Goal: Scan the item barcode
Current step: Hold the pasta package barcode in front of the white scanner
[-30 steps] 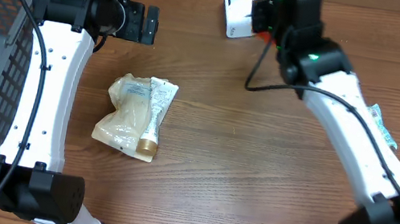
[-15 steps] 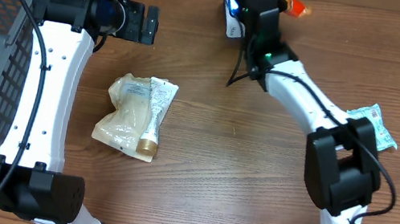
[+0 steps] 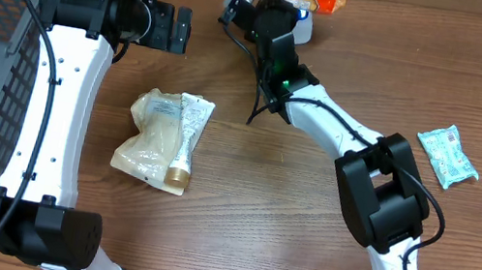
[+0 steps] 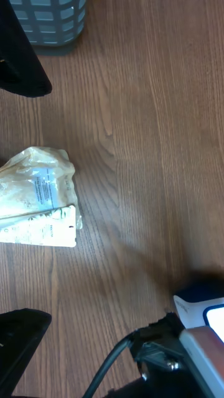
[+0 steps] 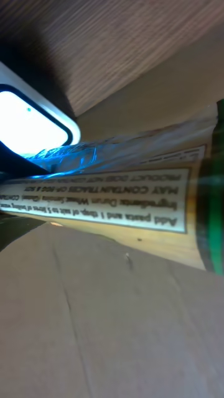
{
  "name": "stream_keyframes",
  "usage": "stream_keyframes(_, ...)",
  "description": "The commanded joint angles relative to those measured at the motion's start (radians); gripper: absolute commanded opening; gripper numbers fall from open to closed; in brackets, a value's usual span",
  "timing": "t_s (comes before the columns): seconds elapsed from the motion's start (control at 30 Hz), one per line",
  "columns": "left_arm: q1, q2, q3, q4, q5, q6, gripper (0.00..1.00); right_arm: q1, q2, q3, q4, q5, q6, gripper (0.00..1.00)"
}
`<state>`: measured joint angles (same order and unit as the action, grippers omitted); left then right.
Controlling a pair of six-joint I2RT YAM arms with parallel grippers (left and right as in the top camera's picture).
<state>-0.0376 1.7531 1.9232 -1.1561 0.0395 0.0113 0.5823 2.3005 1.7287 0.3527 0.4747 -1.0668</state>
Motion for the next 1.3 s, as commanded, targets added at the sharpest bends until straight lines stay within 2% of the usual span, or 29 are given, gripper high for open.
stream_keyframes(0.0,-0.004,-0.014,0.012,0.001,-0.006,0.019,1.0,-0.015,-0.039,0.038,0.042,0.048,-0.012,0.04)
stream_keyframes(0.17,-0.004,-0.014,0.012,0.001,-0.006,0.019,0.99,-0.015,-0.039,0.038,0.035,0.102,0.002,0.04)
stream_keyframes(0.37,-0.004,-0.014,0.012,0.001,-0.006,0.019,1.0,-0.015,-0.039,0.038,0.035,0.137,0.102,0.04)
stream_keyframes(0.57,-0.004,-0.014,0.012,0.001,-0.006,0.019,0.99,-0.014,-0.039,0.038,0.034,0.138,0.109,0.04)
stream_keyframes(0.87,-0.004,-0.014,0.012,0.001,-0.006,0.019,0.99,-0.019,-0.111,0.038,-0.061,0.134,0.328,0.04)
stream_keyframes(1.1,-0.004,-0.014,0.012,0.001,-0.006,0.019,1.0,-0.048,-0.267,0.038,-0.293,0.134,0.531,0.04)
stream_keyframes(1.17,-0.007,-0.014,0.012,0.001,-0.006,0.019,1.0,-0.06,-0.336,0.038,-0.418,0.118,0.652,0.04)
stream_keyframes(1.27,-0.008,-0.014,0.012,0.001,-0.006,0.019,1.0,-0.084,-0.436,0.038,-0.619,-0.027,0.768,0.04)
